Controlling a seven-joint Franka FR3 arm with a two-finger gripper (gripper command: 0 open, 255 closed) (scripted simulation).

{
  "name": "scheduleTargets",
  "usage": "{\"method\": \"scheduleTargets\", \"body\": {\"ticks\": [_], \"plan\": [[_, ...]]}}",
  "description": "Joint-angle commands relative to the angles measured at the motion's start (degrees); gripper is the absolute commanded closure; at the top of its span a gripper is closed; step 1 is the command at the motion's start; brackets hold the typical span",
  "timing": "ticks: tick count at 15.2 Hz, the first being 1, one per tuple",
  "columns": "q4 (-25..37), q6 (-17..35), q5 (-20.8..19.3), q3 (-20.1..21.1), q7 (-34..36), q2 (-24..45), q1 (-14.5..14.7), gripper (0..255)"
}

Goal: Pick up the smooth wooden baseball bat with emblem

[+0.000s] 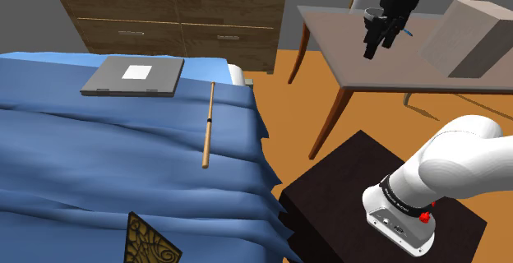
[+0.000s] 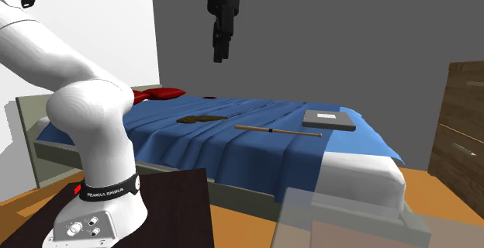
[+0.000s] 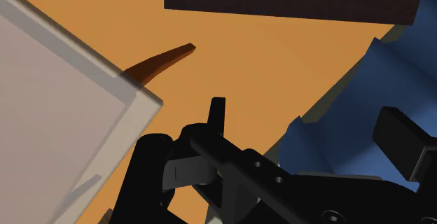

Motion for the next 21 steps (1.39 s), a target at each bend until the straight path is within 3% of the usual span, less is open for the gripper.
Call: {"method": "scheduleTargets", "body": {"ticks": [1,12,21], "plan": [[0.0,0.0,0.0,0.0,0.0,0.0,0.0,0],[-2.7,13.4,8.0,12.1,19.8,10.9,1.7,0],[3.0,23.9,9.1,20.8,35.7,27.1,2.0,0]]}}
